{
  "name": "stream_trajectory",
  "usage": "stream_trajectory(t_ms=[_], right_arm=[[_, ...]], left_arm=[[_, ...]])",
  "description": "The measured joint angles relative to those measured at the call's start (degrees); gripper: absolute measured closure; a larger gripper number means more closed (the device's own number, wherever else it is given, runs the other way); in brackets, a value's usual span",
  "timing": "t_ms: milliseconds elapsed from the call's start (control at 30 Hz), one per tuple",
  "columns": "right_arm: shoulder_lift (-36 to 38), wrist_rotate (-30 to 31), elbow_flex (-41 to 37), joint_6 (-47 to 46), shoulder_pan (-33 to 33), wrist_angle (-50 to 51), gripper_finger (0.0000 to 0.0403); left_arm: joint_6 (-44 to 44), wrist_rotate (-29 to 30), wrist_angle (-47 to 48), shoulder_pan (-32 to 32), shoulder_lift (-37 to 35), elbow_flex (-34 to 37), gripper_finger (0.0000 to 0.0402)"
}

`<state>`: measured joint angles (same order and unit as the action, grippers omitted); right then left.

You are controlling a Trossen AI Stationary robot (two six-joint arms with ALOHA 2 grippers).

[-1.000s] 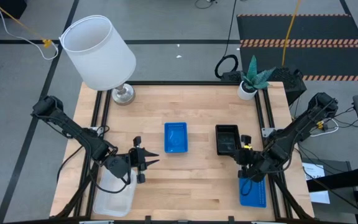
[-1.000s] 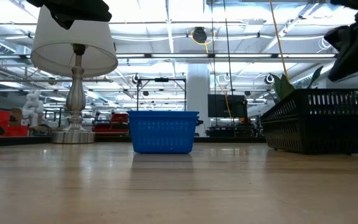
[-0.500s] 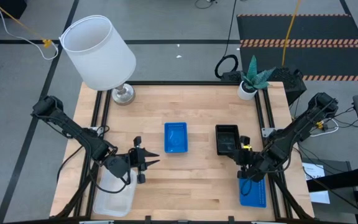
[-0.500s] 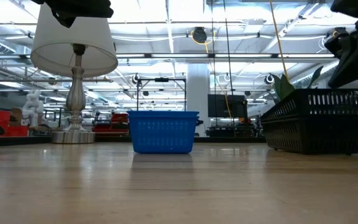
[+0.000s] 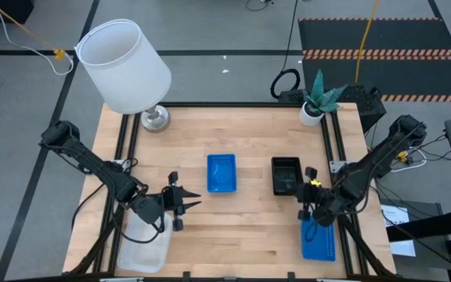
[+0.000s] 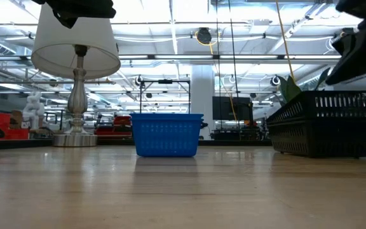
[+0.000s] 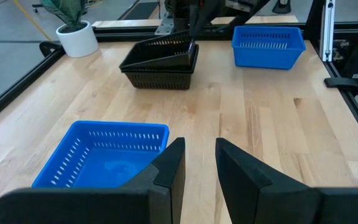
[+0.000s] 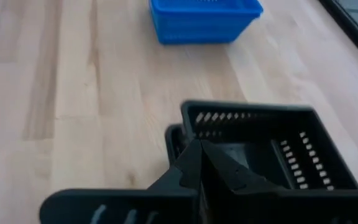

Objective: Stack baskets by color
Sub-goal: Stack the bottom black bin on the top black bin, then stack the right blue bin on the left blue bin

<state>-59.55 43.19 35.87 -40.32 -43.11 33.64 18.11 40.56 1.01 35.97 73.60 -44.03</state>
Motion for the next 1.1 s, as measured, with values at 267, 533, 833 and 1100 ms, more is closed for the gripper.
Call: stream_trajectory(t_ms=[267,533,833,1100], right_arm=[[-0.02,-0.89,-4.13,-2.16,0.02,-4.00,0.0403],[-0.02,-1.46,-4.54,-2.06,0.02,-5.62,0.0403],[-0.25,-8.34,5.19,-0.62,-1.85,-5.40,0.0402],[-12.85,-18.94,21.93,-9.72,-8.46,7.85,0.0378]], left_arm=[[0.00,-0.02,0.00,0.00,0.00,0.00,0.0309],[0.04,-0.07,0.00,0.00,0.00,0.00,0.0309],[0.07,-0.07,0.00,0.00,0.00,0.00,0.0309],[0.95,-0.15,0.01,0.02,0.00,0.00,0.0309]])
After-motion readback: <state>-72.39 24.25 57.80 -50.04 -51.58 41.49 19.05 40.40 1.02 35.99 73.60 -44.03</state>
